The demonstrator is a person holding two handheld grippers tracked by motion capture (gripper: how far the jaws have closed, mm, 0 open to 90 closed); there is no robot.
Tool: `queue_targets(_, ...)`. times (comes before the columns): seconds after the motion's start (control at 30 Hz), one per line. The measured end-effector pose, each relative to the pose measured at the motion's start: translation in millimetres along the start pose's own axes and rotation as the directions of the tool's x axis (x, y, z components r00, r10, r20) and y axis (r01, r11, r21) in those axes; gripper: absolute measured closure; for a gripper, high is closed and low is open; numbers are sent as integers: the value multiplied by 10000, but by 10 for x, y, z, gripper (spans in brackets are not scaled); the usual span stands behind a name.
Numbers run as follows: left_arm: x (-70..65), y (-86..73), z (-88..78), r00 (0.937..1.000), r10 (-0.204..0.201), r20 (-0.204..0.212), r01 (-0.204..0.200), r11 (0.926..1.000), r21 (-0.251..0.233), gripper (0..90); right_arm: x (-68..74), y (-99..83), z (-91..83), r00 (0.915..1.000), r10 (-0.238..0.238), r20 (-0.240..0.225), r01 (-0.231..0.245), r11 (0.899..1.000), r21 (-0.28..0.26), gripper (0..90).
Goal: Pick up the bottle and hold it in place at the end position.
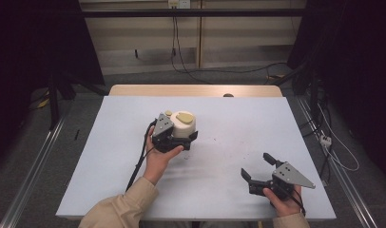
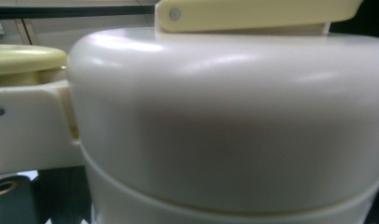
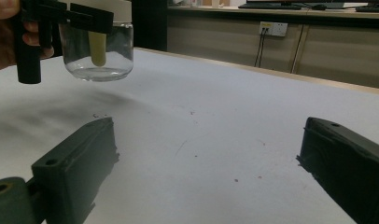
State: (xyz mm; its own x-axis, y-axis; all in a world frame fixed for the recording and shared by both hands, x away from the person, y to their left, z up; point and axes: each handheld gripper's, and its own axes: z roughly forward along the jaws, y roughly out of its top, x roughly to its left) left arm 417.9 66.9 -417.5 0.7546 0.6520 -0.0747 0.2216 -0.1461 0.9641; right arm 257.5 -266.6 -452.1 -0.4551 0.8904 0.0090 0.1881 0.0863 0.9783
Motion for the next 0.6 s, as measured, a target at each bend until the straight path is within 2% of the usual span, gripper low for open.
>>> queue_targets(0.6,-38,-5,121,9999,44,122,-44,10000,22,52,-2,-2,2,10000,20,-22,-20,10000,32,31)
